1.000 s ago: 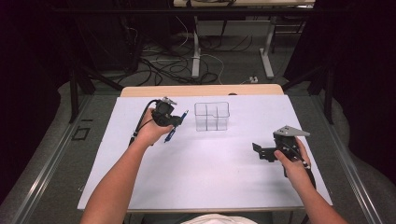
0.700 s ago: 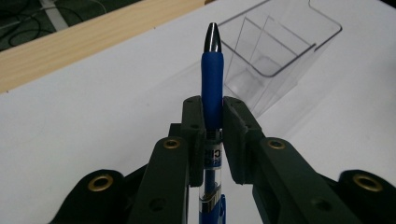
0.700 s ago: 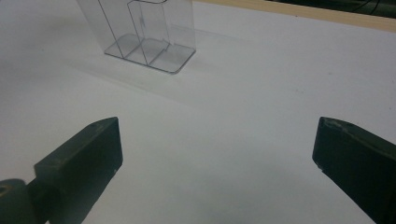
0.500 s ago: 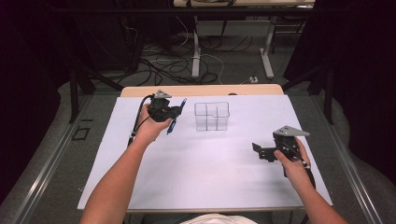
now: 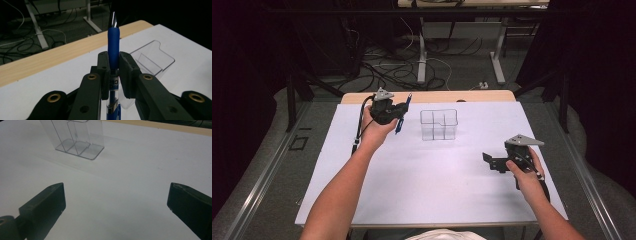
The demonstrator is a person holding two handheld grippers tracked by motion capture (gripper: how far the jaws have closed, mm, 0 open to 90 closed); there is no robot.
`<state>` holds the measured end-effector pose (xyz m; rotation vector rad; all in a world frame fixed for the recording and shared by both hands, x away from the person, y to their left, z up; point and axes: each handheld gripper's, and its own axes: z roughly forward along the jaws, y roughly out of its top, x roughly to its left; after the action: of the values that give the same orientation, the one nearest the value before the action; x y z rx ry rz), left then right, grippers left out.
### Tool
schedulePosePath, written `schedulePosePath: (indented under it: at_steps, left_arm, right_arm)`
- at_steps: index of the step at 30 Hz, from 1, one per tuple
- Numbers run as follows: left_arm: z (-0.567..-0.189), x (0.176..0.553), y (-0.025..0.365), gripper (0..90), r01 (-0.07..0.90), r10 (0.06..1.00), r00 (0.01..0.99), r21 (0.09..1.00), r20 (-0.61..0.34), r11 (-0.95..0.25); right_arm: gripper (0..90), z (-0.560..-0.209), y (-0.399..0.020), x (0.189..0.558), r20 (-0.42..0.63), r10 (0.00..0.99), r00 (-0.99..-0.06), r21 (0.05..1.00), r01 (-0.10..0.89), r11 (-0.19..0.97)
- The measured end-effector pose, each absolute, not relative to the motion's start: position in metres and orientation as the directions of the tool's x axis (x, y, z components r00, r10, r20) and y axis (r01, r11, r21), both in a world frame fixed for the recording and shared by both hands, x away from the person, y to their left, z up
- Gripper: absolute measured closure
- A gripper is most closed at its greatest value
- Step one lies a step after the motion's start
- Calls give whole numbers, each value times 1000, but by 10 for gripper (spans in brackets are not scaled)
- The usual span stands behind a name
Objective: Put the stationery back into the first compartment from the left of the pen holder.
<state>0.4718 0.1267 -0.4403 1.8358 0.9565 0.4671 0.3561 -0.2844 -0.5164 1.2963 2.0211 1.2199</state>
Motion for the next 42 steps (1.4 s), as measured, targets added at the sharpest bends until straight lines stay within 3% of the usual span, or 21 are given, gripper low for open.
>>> schedulePosePath:
  at_steps: [7,42]
  left_arm:
    - [-431,470,120,796,355,782,613,924,-112,-146]
    - [-410,485,84,796,262,778,618,963,-115,-66]
  right_arm:
    - [15,-517,-284,357,78,880,-468,854,486,183]
    - [21,-515,-284,353,75,890,-450,862,478,169]
